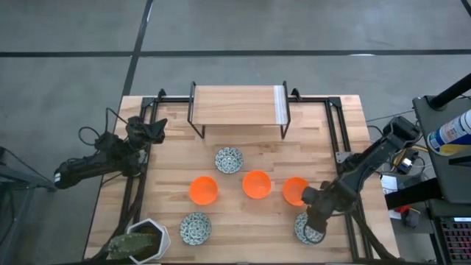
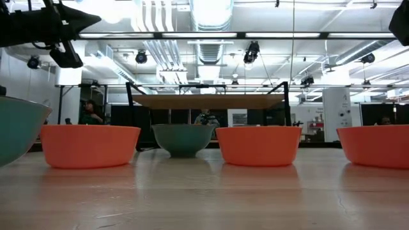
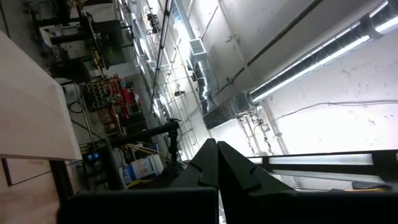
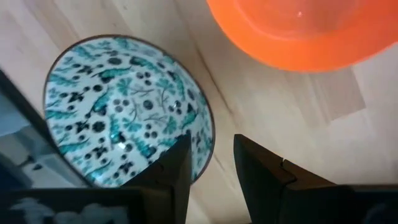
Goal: Pick & Place Mini bowls
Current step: Put the bottom right light blue patterned bowl on the shelf
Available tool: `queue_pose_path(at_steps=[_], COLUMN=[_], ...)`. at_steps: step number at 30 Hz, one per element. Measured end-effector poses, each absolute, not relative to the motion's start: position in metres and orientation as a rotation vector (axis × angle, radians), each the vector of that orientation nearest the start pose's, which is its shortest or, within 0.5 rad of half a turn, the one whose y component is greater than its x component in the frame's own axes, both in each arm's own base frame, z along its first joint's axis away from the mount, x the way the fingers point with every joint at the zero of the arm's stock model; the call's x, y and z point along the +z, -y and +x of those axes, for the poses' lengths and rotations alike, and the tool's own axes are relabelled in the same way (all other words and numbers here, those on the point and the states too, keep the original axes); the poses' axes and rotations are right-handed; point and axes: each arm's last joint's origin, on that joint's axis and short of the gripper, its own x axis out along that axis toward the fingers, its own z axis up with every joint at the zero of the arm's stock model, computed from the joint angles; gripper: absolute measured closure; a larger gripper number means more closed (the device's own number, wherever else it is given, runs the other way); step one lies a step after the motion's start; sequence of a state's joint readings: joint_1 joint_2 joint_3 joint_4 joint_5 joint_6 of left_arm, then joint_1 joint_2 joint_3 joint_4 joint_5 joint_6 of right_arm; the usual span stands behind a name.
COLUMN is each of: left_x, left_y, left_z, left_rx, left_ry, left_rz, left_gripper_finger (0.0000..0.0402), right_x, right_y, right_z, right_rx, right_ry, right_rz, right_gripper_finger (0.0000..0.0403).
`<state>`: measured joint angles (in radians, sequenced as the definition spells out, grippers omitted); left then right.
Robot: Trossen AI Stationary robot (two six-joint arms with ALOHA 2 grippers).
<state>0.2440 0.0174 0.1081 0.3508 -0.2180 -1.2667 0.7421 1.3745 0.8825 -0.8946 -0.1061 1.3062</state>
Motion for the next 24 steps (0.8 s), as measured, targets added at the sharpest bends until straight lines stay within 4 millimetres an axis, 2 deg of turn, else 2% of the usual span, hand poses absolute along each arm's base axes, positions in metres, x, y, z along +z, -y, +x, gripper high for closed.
queue_pose_path(at_steps=[8,14,24], left_x=[0.231,0.231,0.231], left_y=[-0.025,-0.025,-0.025], left_z=[0.078,0.078,0.078], left_rx=[0.093,0.093,0.091], left_ry=[0.659,0.66,0.66], left_rz=[-1.214,-1.214,-1.222], left_gripper_finger=[0.0402,0.0402,0.0402], right_x=[0.195,0.185,0.188], right_y=[-0.165,-0.163,-0.164], right_z=[0.176,0.174,0.173], right_rx=[-0.236,-0.254,-0.225], right_ry=[-1.508,-1.524,-1.517], right_rz=[0.578,0.539,0.55], right_gripper_finger=[0.03,0.0305,0.0306])
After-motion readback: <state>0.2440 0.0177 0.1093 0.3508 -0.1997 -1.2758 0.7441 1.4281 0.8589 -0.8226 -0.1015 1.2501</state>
